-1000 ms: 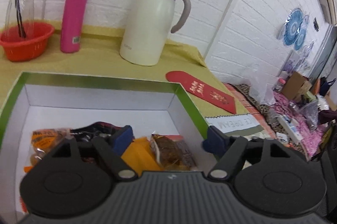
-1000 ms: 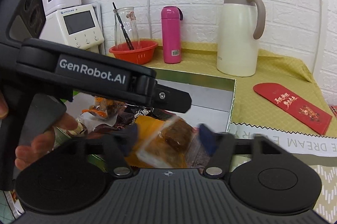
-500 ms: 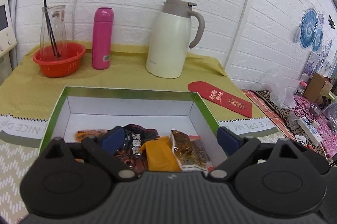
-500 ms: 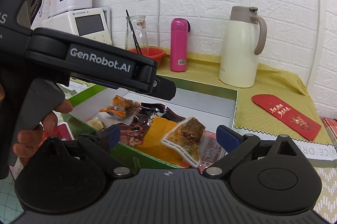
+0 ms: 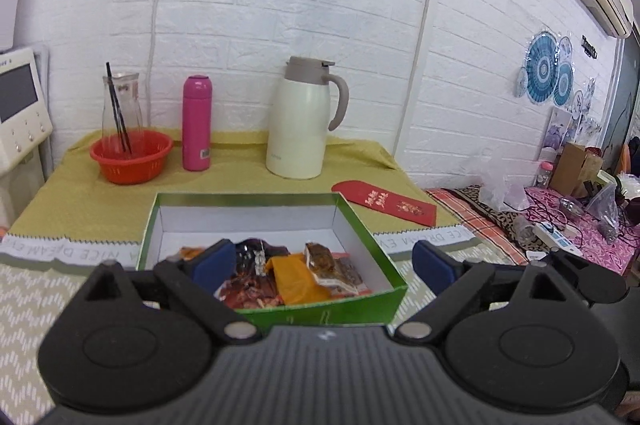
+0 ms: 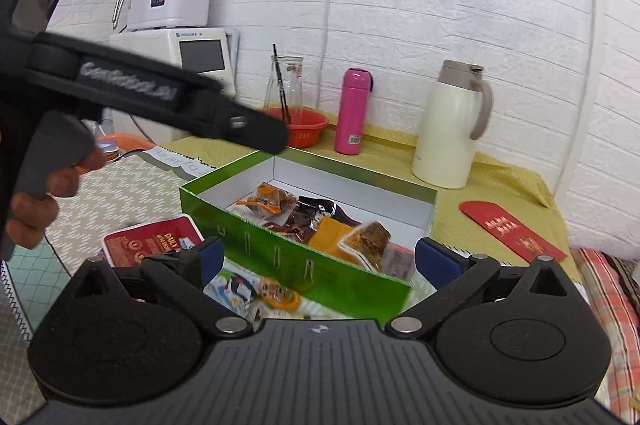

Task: Organize snacks
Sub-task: 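Move the right tool to the red sausage packet while the left tool moves to the yolk packet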

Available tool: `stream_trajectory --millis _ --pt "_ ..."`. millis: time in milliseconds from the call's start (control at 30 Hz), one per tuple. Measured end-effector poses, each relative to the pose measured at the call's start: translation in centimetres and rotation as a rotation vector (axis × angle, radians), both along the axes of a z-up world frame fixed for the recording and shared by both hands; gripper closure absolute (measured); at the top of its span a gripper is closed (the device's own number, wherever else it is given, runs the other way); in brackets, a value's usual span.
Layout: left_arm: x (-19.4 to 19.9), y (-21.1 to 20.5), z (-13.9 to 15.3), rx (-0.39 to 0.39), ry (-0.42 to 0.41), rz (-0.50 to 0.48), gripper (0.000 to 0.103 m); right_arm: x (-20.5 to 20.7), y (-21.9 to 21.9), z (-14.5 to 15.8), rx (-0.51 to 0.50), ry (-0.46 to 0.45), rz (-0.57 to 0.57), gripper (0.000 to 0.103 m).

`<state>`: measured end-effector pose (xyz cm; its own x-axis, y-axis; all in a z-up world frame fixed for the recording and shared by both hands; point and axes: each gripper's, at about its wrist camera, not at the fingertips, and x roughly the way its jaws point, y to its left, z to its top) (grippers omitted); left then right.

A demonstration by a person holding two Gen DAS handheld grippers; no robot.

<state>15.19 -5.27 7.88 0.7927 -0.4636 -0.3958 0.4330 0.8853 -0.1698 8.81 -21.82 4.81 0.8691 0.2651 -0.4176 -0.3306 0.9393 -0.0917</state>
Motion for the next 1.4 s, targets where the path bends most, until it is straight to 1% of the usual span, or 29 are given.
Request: stream_trajectory --millis 100,233,300,367,433,667,767,800,833,867,1000,1100,1200,1300,1400 --pt "-2.2 1.1 -1.4 -0.026 0.037 -0.009 0.010 -2.9 -1.4 -0.3 0.029 0.010 -0.001 0.000" --pt "-4.6 1.8 -4.8 0.013 0.090 -0.045 0.010 -5.5 -2.7 -2.9 0.011 0.059 -0.069 0.000" --pt "-5.4 2.2 -6.5 0.022 0.116 -0.044 0.010 -5.9 -3.5 -4.8 0.018 0.099 -0.109 0.000" --pt "-6.1 2.7 -8.2 0.028 0.163 -0.050 0.009 -5.5 -4.2 -6.3 0.016 0.139 -0.136 0.000" --pt "-6.5 2.9 -9.0 0.036 0.197 -0.066 0.010 -4.6 -4.7 -7.3 -0.004 0.162 -0.162 0.000" --pt "-7.4 3.5 -9.2 0.055 0.189 -0.062 0.010 -0.4 -6.3 -9.1 -0.014 0.244 -0.203 0.000" --pt "-7.1 3.1 -9.0 0.067 0.184 -0.093 0.010 0.3 -6.8 -9.8 0.025 0.301 -0.217 0.000" --pt "-7.0 2.9 -8.9 0.069 0.184 -0.102 0.010 -0.1 -6.8 -9.8 0.035 0.294 -0.222 0.000" --pt "-6.9 2.7 -8.8 0.068 0.183 -0.115 0.010 -0.5 -6.5 -9.6 0.030 0.291 -0.222 0.012" --pt "-6.7 2.4 -8.7 0.064 0.181 -0.129 0.010 -1.0 -6.1 -9.4 0.022 0.291 -0.224 0.014" --pt "-5.5 0.6 -8.3 0.057 0.177 -0.192 0.010 -2.8 -5.0 -9.2 0.039 0.317 -0.249 0.013" --pt "-4.3 -1.4 -8.1 0.065 0.169 -0.236 0.010 -4.0 -4.5 -9.1 0.048 0.326 -0.253 0.013" --pt "-2.5 -3.5 -8.1 0.061 0.186 -0.278 0.010 -4.4 -4.8 -9.0 0.088 0.332 -0.247 0.012" --pt "-0.8 -5.5 -8.6 0.088 0.190 -0.281 0.010 -4.6 -5.0 -8.9 0.098 0.329 -0.247 0.012" --pt "1.2 -7.2 -9.6 0.105 0.224 -0.259 0.011 -4.7 -5.4 -8.9 0.103 0.324 -0.251 0.012"
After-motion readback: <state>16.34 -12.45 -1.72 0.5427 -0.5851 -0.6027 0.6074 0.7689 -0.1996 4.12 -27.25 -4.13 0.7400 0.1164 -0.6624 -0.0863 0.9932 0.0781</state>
